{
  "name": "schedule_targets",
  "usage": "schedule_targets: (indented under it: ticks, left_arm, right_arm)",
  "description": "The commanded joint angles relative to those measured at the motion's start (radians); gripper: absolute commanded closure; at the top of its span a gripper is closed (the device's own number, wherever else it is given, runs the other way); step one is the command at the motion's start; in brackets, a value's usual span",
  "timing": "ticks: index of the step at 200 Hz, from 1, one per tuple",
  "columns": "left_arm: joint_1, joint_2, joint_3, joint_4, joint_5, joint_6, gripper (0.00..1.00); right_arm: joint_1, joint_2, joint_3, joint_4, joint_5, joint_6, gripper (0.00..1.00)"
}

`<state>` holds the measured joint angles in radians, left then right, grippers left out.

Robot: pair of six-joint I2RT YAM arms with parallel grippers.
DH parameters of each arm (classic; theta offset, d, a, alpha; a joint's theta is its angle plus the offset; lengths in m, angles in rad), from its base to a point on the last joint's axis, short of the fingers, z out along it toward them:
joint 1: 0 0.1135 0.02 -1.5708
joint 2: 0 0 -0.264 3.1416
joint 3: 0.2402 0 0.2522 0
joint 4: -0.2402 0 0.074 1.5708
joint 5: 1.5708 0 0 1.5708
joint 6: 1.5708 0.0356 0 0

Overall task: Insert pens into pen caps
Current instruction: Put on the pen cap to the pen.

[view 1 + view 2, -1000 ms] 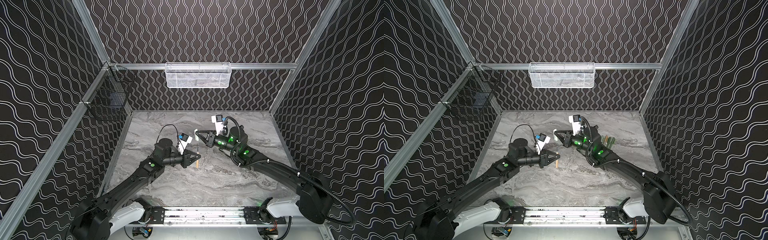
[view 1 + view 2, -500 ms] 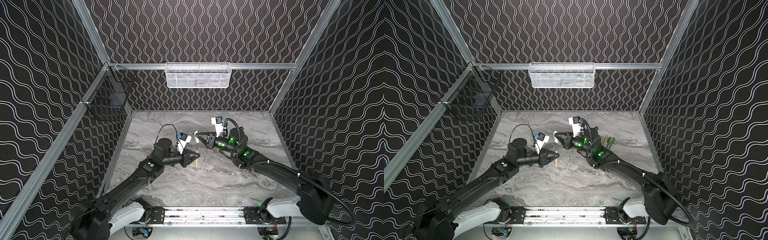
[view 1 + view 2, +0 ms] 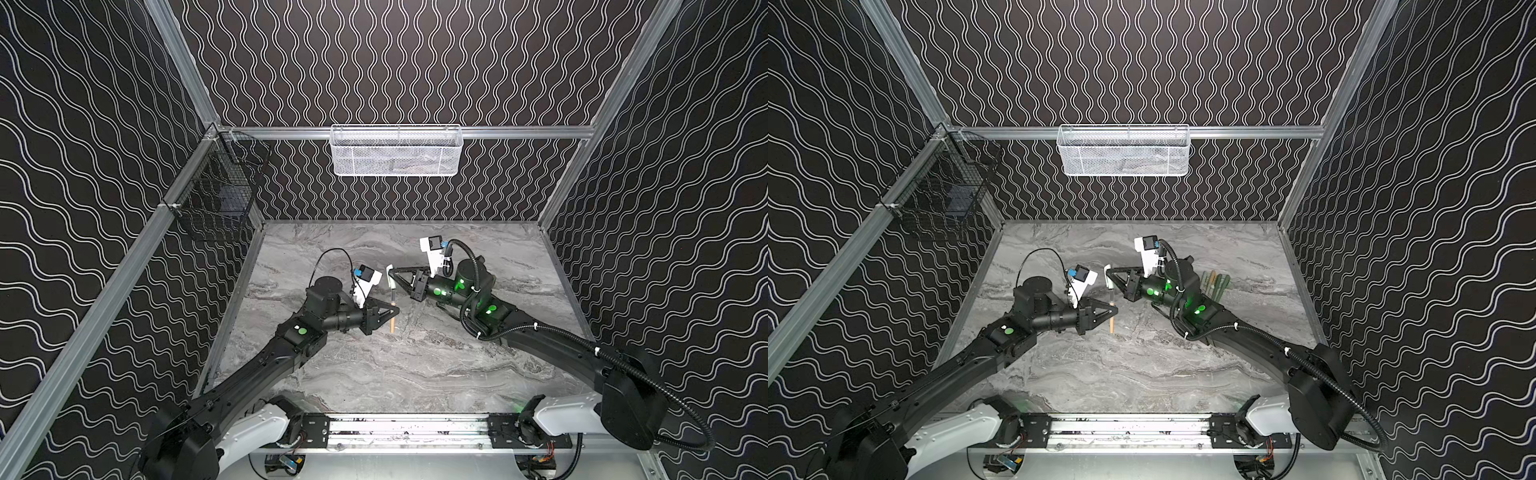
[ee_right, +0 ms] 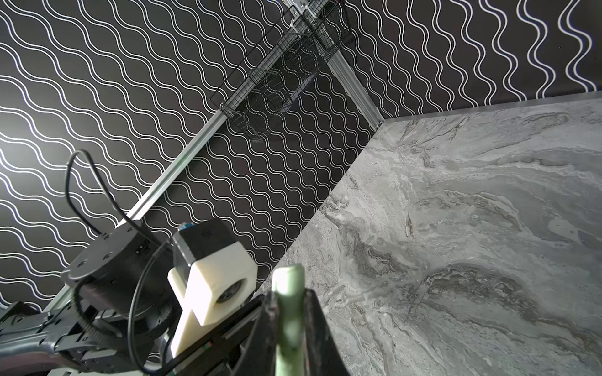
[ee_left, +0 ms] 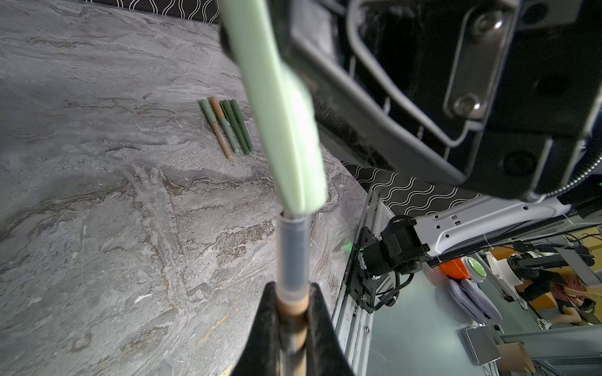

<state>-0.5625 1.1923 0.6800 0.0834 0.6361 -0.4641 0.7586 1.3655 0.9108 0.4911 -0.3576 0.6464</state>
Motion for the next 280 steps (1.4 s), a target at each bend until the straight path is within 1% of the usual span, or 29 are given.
schedule_targets:
  ticks: [1, 93, 161, 200, 241, 280]
  left_arm:
    - [0.006, -0.010, -0.001, 0.039, -0.018, 0.010, 1.00]
    - [0.025, -0.061, -0.015, 0.064, -0.027, -0.002, 1.00]
    - [0.044, -0.060, -0.025, 0.138, 0.014, -0.030, 1.00]
    - [0.045, -0.063, -0.031, 0.162, 0.039, -0.039, 1.00]
    - [0.045, -0.068, -0.027, 0.162, 0.043, -0.040, 1.00]
    - [0.045, -0.057, -0.024, 0.170, 0.046, -0.041, 1.00]
  right_arm:
    - [0.007, 0.001, -0.005, 0.022, -0.011, 0.010, 0.89]
    - [0.017, -0.008, -0.029, 0.033, 0.015, 0.016, 0.89]
    - [0.044, -0.020, -0.091, 0.104, 0.083, 0.070, 0.89]
    - [0.050, -0.025, -0.101, 0.113, 0.118, 0.071, 0.89]
    - [0.055, -0.011, -0.099, 0.134, 0.112, 0.087, 0.89]
    - [0.069, -0.005, -0.082, 0.103, 0.100, 0.074, 0.89]
